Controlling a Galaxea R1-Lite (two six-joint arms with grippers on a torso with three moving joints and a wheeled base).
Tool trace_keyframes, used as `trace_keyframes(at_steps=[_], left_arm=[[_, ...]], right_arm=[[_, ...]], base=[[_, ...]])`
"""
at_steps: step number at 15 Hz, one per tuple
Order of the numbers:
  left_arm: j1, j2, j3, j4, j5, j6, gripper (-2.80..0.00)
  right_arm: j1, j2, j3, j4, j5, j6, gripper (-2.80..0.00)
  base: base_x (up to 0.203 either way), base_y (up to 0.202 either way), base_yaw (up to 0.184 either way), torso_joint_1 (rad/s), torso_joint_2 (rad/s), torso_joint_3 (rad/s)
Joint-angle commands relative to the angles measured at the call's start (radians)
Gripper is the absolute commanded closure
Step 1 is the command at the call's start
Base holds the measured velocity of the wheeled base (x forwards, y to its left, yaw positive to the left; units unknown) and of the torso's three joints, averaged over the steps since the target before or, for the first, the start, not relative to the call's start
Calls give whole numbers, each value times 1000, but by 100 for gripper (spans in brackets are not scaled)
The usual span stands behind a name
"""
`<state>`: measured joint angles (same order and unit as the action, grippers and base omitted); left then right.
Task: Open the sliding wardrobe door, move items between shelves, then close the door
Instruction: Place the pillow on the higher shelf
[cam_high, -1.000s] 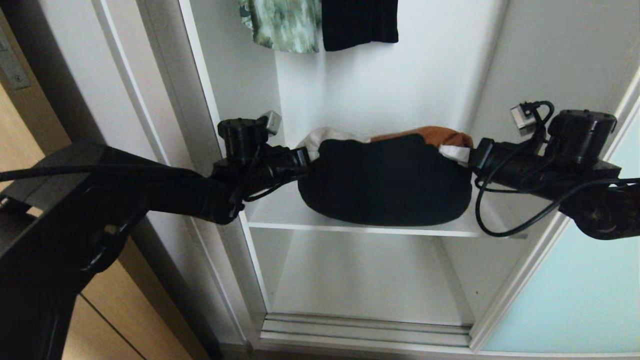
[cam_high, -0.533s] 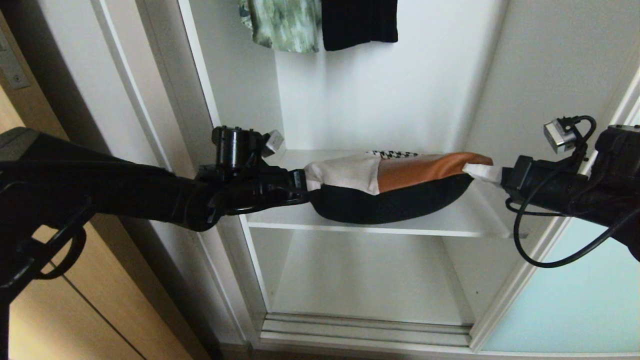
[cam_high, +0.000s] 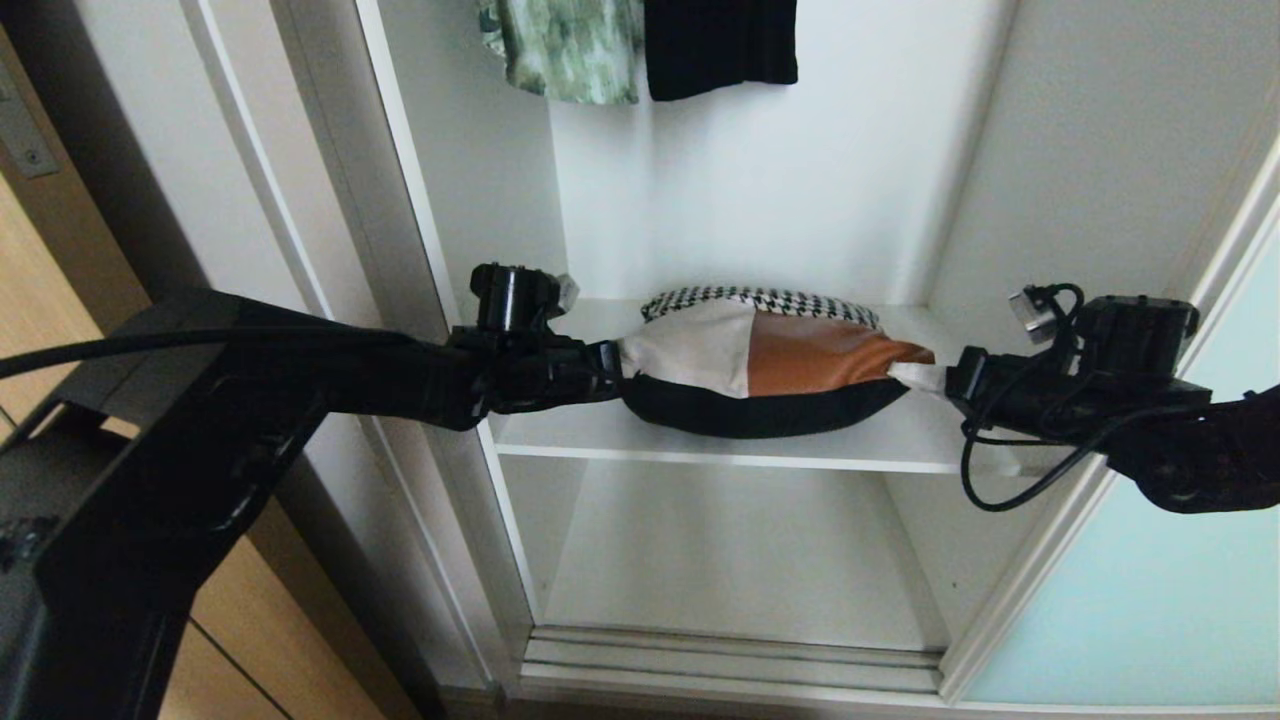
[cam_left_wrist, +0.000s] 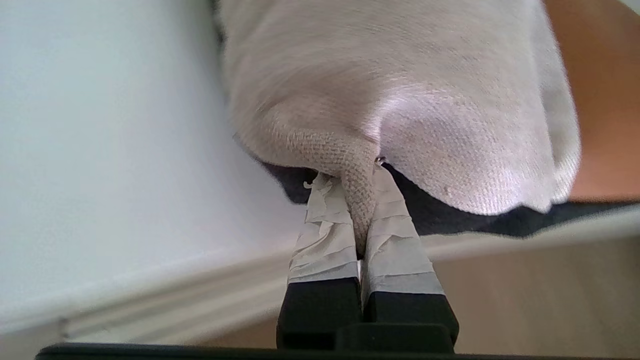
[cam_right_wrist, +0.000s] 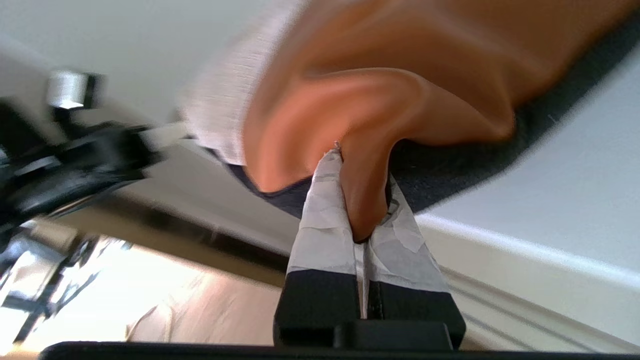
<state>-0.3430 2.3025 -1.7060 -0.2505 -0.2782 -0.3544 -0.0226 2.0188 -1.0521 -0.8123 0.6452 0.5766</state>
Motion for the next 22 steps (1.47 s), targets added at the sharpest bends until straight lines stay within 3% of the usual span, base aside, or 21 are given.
trace_keyframes(at_steps=[1, 3, 6, 10, 17, 18, 19, 20, 22], left_arm=[[3, 111, -114, 8, 100, -3, 0], [4, 147, -138, 9, 138, 1, 0], [4, 199, -150, 5, 140, 10, 0], [4, 250, -221, 16, 144, 10, 0], [22, 230, -224, 16, 141, 2, 0], [22, 231, -224, 13, 142, 1, -255], [25, 230, -224, 10, 142, 2, -280], [29, 229, -224, 6, 142, 2, -280], [29, 226, -222, 2, 142, 2, -280]], right_arm=[[10, 161, -102, -3, -37, 3, 0], [21, 246, -198, 2, -89, 4, 0], [35, 331, -330, 30, -147, 5, 0], [38, 395, -404, 41, -165, 6, 0], [38, 381, -411, 51, -175, 36, 0], [38, 378, -408, 49, -176, 39, 0], [39, 373, -410, 47, -178, 40, 0], [39, 370, -407, 44, -179, 39, -280], [39, 358, -387, 33, -176, 35, -280]], base=[[0, 0, 0, 0, 0, 0], [0, 0, 0, 0, 0, 0], [0, 0, 0, 0, 0, 0], [0, 0, 0, 0, 0, 0], [0, 0, 0, 0, 0, 0], [0, 0, 0, 0, 0, 0], [0, 0, 0, 0, 0, 0], [0, 0, 0, 0, 0, 0], [0, 0, 0, 0, 0, 0]])
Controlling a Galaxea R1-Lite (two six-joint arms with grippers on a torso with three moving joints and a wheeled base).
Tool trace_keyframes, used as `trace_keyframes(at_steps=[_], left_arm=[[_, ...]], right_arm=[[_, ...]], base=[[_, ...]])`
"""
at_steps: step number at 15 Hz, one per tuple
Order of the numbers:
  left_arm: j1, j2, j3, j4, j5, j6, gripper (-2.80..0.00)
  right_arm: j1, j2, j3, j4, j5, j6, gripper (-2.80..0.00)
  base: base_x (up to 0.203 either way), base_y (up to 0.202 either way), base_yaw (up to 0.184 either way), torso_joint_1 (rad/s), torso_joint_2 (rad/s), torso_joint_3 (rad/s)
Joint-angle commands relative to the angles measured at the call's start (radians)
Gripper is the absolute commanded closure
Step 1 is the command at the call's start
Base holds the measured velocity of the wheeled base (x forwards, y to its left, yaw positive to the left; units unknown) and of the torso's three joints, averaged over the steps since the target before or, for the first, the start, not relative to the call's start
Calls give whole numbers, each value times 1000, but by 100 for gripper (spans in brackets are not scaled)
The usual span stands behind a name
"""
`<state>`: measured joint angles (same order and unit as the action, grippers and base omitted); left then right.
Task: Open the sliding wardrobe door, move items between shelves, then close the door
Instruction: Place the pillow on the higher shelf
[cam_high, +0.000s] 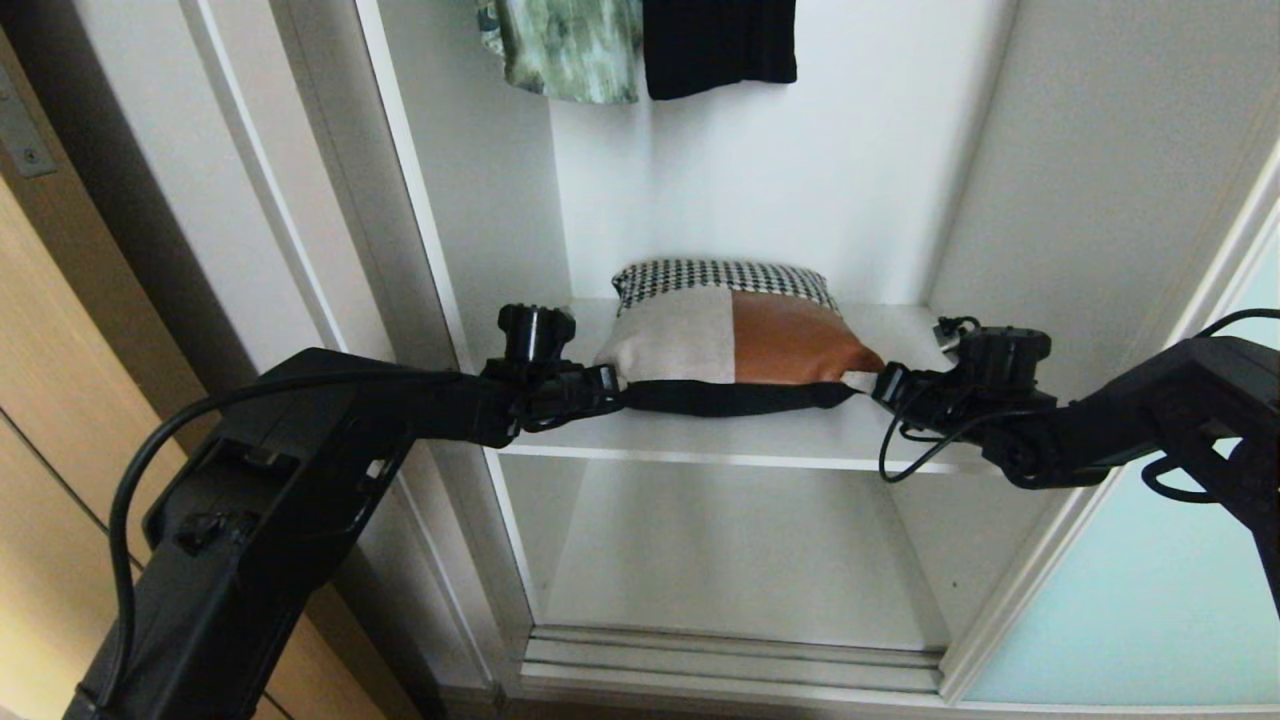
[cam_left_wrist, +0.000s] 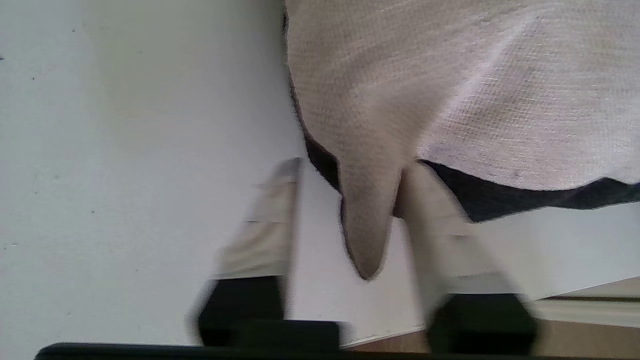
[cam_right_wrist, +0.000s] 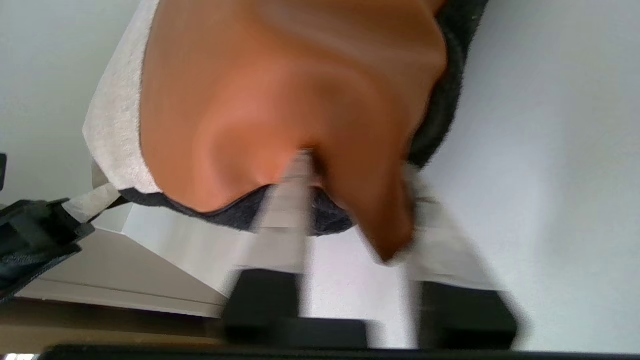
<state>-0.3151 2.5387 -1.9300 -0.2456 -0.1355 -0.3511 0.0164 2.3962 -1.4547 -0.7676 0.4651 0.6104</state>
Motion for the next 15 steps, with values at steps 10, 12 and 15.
trace_keyframes(at_steps=[10, 12, 15], left_arm=[[-69, -452, 590, -146, -4, 13, -280], [-81, -582, 702, -160, 0, 14, 0], [-87, -766, 777, -113, 35, 21, 0]], right_arm=[[2, -426, 536, -158, 37, -7, -280], [2, -554, 625, -156, 38, -8, 0], [2, -731, 752, -84, 37, -36, 0]], base=[[0, 0, 0, 0, 0, 0], [0, 0, 0, 0, 0, 0], [0, 0, 0, 0, 0, 0]])
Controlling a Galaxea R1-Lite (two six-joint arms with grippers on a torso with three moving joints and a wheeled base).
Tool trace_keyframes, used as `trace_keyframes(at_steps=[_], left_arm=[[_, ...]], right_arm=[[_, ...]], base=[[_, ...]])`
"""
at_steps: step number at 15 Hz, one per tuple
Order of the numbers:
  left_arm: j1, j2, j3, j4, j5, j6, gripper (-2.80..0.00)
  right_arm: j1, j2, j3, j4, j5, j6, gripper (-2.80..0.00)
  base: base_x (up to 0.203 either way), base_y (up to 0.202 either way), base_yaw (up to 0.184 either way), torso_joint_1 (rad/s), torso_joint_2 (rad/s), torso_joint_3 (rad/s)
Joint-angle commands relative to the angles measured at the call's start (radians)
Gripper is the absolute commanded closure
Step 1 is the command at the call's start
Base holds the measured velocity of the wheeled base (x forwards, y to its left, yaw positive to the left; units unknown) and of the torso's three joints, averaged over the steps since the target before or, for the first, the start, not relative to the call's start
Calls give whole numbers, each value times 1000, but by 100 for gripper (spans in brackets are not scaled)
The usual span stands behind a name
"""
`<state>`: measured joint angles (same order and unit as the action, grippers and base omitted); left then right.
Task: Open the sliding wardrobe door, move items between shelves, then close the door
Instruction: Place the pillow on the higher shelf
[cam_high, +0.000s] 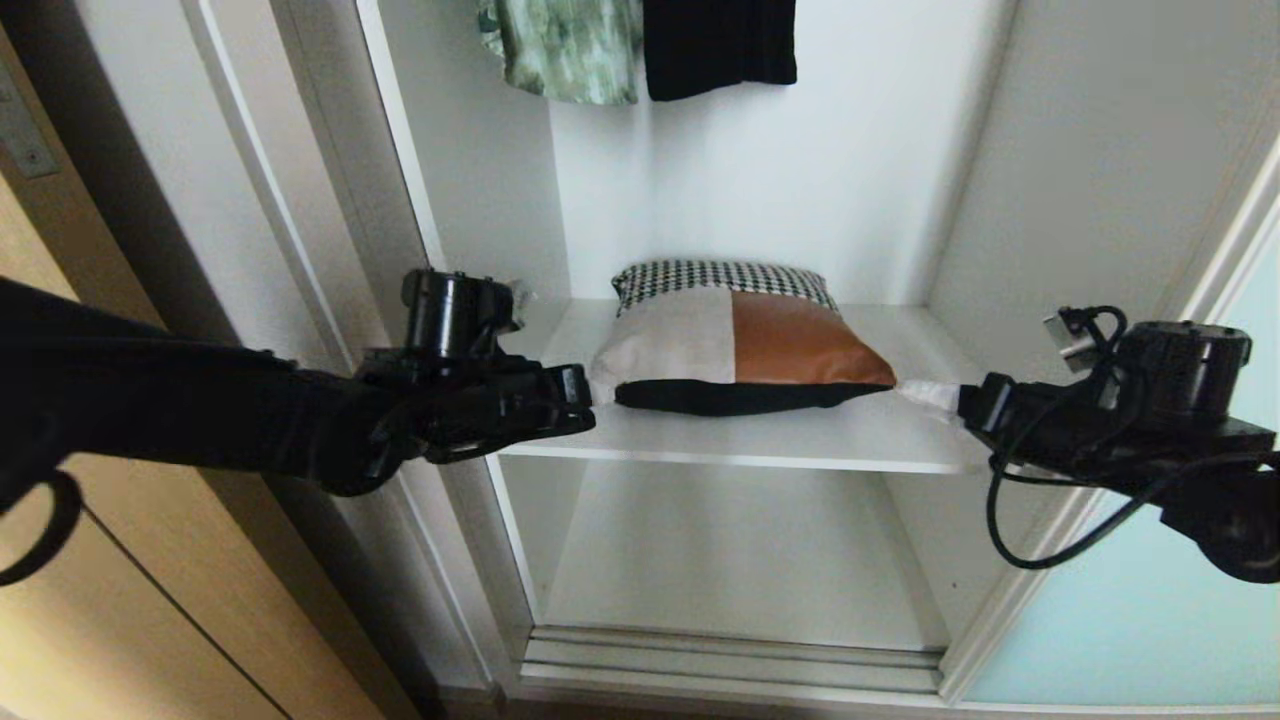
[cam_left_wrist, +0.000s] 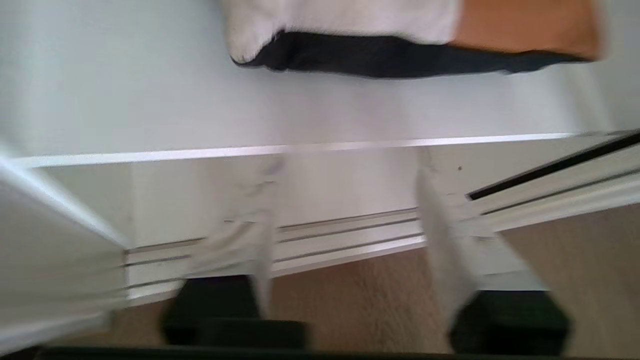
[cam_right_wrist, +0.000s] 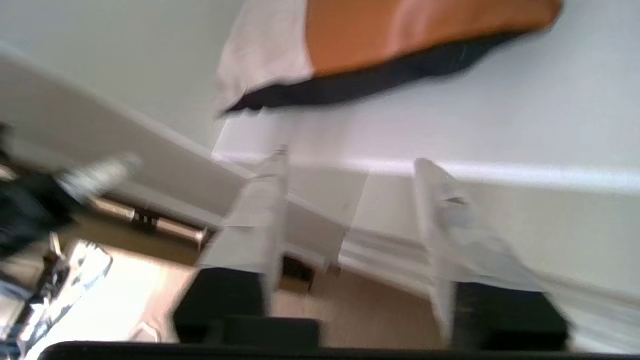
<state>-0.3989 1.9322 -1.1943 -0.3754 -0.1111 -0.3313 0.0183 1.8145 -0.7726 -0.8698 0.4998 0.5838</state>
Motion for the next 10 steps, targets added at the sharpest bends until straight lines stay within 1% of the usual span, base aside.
trace_keyframes(at_steps=[1, 3, 4, 5, 8, 10], left_arm=[[-3, -220, 69, 43, 36, 17, 0], [-4, -322, 180, 67, 123, 86, 0], [-4, -370, 234, 69, 187, 130, 0], [-4, -420, 267, 71, 248, 154, 0], [-3, -585, 390, 81, 403, 184, 0], [-1, -711, 496, 82, 506, 200, 0]], right_arm=[[-1, -207, 130, 38, 1, -32, 0], [-1, -309, 235, 62, -7, -89, 0], [-1, -362, 271, 83, -19, -120, 0], [-2, -417, 292, 126, -42, -147, 0], [-8, -578, 337, 260, -139, -204, 0], [-10, -706, 388, 315, -178, -225, 0]], base=[[0, 0, 0, 0, 0, 0], [0, 0, 0, 0, 0, 0], [0, 0, 0, 0, 0, 0], [0, 0, 0, 0, 0, 0], [0, 0, 0, 0, 0, 0], [0, 0, 0, 0, 0, 0]])
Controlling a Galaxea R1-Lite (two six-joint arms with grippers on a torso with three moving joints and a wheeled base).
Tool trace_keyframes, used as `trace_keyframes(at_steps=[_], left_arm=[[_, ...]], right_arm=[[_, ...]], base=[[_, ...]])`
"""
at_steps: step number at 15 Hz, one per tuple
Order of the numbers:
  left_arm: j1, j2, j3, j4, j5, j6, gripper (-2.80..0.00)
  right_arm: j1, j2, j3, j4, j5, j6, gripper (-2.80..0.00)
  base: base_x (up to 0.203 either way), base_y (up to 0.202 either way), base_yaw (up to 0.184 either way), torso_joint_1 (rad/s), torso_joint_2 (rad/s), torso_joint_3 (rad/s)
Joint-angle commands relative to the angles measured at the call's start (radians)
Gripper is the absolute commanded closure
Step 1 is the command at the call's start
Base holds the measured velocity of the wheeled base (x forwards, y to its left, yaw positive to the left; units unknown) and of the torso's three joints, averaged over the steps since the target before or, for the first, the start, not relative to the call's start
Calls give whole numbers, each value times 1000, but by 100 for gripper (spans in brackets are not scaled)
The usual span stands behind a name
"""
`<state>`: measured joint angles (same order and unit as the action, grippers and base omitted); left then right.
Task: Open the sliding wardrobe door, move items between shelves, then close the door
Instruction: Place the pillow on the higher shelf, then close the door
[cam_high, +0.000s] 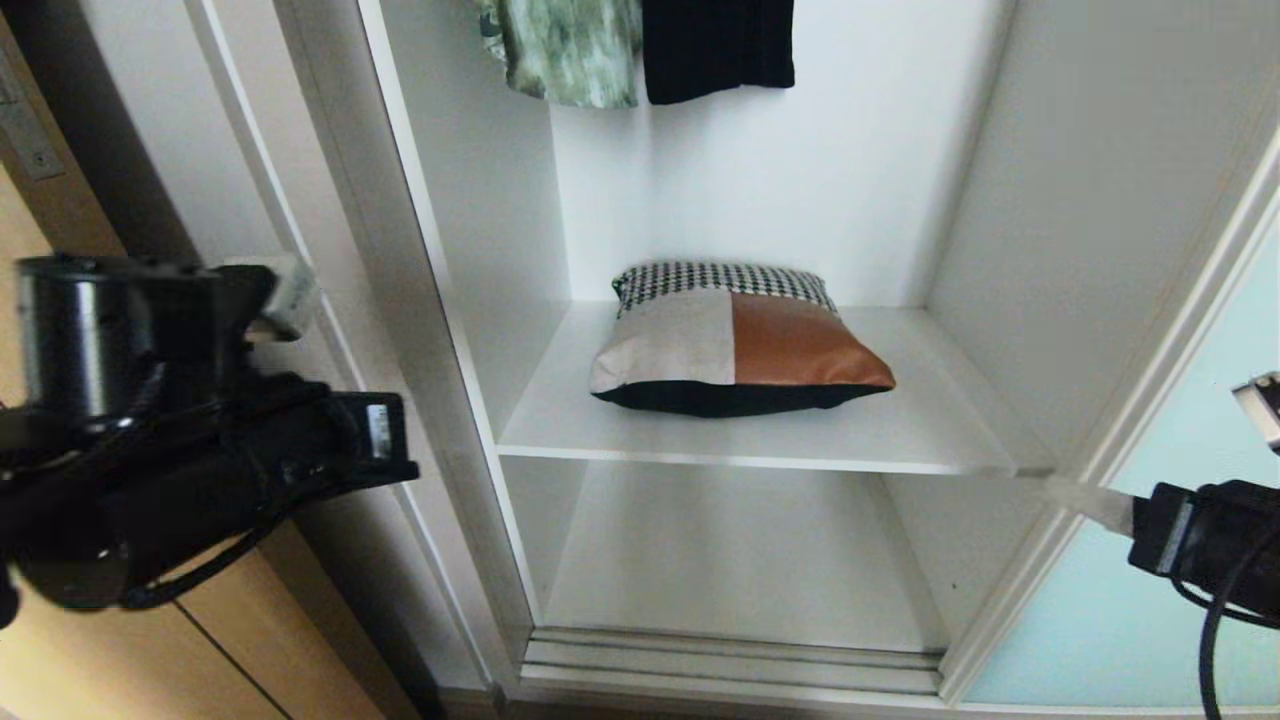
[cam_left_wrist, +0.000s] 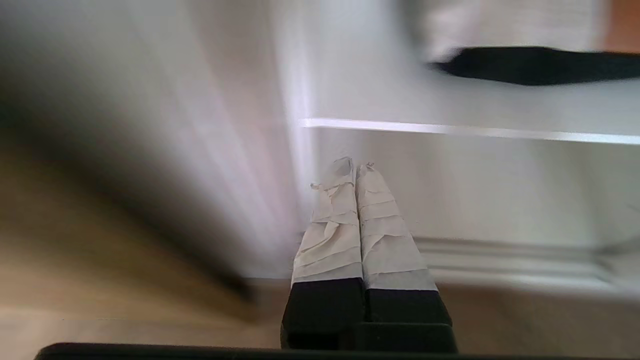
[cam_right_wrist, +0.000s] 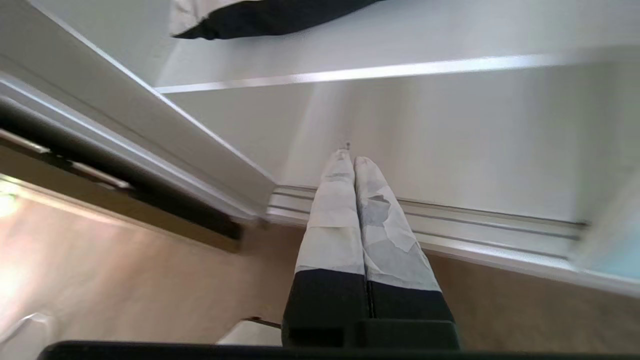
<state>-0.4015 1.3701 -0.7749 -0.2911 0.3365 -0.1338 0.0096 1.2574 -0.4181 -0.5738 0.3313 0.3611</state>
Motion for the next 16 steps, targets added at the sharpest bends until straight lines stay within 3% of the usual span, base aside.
trace_keyframes(at_steps=[1, 4, 10, 13, 16], left_arm=[[3, -219, 155, -2, 105, 7, 0], [58, -421, 360, -4, 191, 10, 0], [286, -804, 622, -1, 209, 11, 0], [319, -971, 718, 1, 203, 12, 0], [355, -1090, 758, 24, 194, 5, 0]], right_arm=[[-2, -228, 56, 62, -22, -7, 0], [-8, -492, 96, 267, -39, -13, 0], [-14, -1027, 57, 830, -47, -16, 0], [-13, -1165, 62, 949, -63, -14, 0], [-11, -1188, 93, 953, -65, -14, 0]], base=[[0, 0, 0, 0, 0, 0], [0, 0, 0, 0, 0, 0], [0, 0, 0, 0, 0, 0], [0, 0, 0, 0, 0, 0], [0, 0, 0, 0, 0, 0]])
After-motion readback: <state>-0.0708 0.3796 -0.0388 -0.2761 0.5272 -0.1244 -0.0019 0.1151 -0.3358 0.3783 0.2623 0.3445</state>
